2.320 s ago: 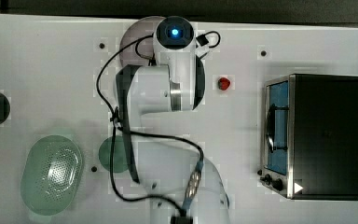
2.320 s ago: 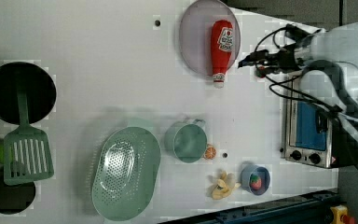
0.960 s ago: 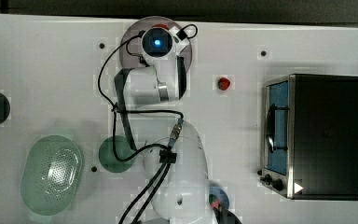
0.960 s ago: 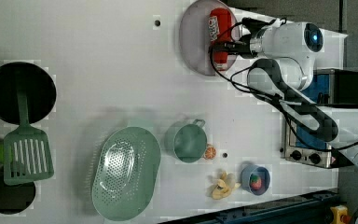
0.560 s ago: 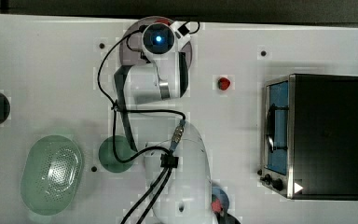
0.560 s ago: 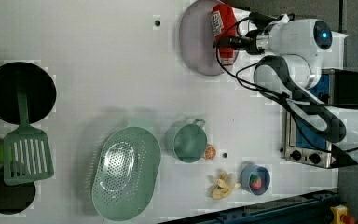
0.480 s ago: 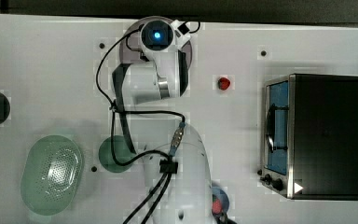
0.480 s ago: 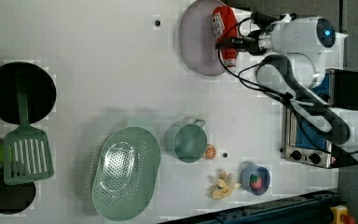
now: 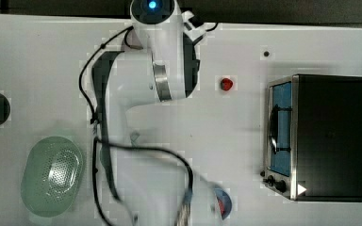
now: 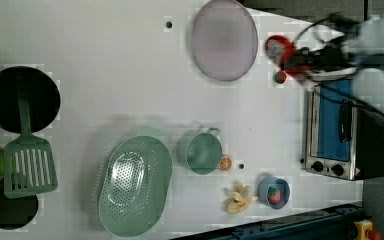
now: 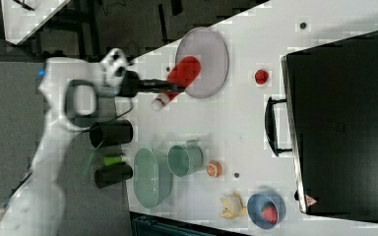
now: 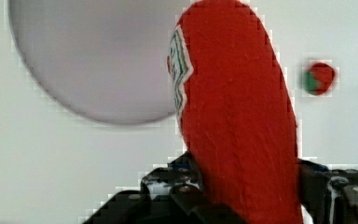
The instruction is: Pick ketchup from plate and place it on table.
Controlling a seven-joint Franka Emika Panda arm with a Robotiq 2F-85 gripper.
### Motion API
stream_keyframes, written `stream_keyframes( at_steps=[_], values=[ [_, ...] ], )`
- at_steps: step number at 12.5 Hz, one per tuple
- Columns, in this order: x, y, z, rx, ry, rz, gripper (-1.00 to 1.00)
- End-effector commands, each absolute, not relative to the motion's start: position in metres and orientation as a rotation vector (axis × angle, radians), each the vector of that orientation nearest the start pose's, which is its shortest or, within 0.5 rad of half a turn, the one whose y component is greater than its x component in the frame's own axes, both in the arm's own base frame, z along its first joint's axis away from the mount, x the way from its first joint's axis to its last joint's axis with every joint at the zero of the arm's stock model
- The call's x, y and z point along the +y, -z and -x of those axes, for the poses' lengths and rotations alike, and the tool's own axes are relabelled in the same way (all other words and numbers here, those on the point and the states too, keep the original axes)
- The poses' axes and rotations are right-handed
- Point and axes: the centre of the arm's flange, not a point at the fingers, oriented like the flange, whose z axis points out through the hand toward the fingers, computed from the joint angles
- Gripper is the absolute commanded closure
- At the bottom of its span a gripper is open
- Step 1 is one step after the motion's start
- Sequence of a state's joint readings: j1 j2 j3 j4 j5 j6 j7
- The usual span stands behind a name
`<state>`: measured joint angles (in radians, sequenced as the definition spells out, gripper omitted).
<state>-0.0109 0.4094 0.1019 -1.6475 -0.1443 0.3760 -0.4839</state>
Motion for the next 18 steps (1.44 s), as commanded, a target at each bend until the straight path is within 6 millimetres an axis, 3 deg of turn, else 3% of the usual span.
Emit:
stream_keyframes(
  at_steps=[1,4,7,11,16,18],
  values=[
    [0.010,-0.417,-0.632,0.703,-0.101,3.171,-0.20],
    [-0.003,-0.417,-0.592,0.858,-0.133,3.152,-0.20],
    [-0.014,-0.397,-0.559,0.890,-0.060,3.116,-0.20],
    [-0.027,-0.330,-0.524,0.968,-0.080,3.033,-0.20],
    [-0.029,-0.247,-0.499,0.990,-0.024,2.990,-0.20],
    [-0.028,-0.224,-0.490,0.989,-0.051,2.992,-0.48]
  ],
)
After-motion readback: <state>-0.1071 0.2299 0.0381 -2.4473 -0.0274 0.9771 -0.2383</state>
